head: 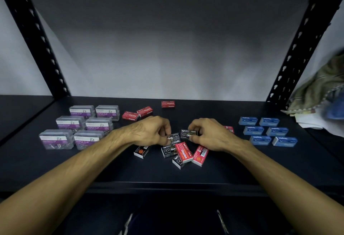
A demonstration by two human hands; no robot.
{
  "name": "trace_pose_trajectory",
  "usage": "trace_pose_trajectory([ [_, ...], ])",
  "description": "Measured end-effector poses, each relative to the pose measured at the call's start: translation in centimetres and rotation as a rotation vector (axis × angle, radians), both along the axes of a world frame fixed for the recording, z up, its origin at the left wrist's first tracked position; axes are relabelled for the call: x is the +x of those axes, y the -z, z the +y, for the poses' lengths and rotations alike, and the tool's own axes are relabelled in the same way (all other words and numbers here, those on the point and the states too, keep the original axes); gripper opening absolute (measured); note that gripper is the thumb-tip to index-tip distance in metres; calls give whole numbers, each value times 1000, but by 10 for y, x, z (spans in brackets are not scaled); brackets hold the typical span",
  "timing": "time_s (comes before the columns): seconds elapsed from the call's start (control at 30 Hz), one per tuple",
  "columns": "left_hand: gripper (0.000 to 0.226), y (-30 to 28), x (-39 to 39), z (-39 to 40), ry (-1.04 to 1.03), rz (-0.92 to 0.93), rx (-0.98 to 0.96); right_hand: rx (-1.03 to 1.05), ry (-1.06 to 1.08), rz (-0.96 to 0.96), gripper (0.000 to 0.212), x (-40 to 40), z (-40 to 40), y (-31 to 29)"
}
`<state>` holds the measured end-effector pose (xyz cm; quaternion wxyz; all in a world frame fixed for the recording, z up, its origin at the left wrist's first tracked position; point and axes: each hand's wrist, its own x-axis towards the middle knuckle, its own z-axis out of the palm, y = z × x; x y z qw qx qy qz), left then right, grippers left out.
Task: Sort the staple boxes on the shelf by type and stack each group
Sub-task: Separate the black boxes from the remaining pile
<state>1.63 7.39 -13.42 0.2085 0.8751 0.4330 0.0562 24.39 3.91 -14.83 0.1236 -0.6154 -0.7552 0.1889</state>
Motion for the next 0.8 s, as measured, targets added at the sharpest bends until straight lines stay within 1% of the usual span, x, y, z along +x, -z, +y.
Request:
trace_pose_trajectory([
  [0.1,24,1,3,-1,-8,-39,-10,11,1,21,29,0,-2,0],
  [0.23,23,2,4,1,-12,-50,27,34,16,50,30,-2,-5,-2],
  [0.43,37,0,3,8,-35,27,71,63,25,58,28,-2,-6,-2],
  [0.57,44,-2,13,9,-1,77,121,104,25,40,24,-1,-6,-1],
  [0.63,41,0,19,10,31,101,135,125,24,24,23,0,-5,-1],
  [0.7,33,2,24,11,52,105,123,138,21,6,22,1,-6,-1],
  [0.73,29,2,25,11,46,87,116,143,19,1,22,1,-5,-1],
  [0.8,22,-2,27,13,-2,-9,102,154,19,-7,22,4,-5,-1],
])
